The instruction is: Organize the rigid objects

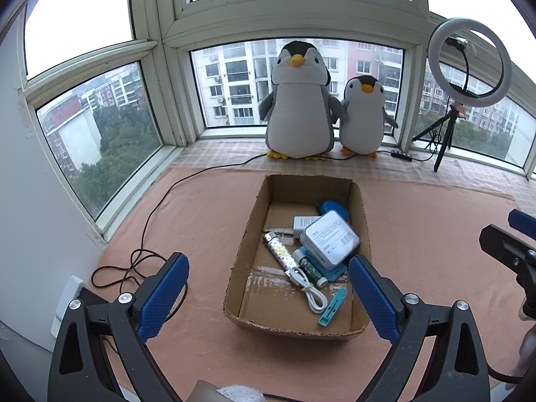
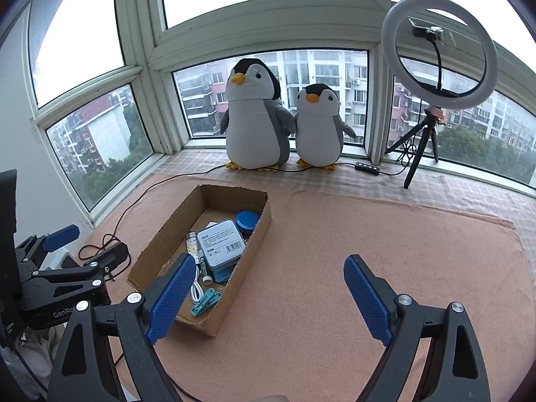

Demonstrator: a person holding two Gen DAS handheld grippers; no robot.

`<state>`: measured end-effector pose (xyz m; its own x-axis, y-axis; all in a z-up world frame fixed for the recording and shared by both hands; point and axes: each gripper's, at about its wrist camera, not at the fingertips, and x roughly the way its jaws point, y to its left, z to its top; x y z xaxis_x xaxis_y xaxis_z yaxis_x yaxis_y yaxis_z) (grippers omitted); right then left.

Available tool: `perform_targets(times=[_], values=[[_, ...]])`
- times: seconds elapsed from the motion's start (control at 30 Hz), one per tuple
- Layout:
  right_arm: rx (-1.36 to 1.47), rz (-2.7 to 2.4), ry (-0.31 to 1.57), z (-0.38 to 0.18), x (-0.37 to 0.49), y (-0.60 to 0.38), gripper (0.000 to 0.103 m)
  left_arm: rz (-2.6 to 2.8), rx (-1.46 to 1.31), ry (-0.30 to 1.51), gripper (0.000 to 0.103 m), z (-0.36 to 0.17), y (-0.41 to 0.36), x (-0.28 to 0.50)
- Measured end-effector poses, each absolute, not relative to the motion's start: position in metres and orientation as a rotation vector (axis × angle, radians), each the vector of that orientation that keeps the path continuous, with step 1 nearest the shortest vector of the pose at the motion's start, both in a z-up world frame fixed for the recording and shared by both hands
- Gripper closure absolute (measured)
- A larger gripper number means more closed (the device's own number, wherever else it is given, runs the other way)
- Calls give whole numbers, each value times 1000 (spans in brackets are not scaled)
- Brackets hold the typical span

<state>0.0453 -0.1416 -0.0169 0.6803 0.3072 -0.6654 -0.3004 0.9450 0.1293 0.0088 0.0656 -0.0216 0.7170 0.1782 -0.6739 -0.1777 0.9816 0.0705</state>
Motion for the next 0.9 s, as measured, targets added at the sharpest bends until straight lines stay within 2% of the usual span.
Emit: perform_targets(times=[0.9], values=[[16,337,763,-18,45,-144,15,187,-3,728,4,-16,66,4]])
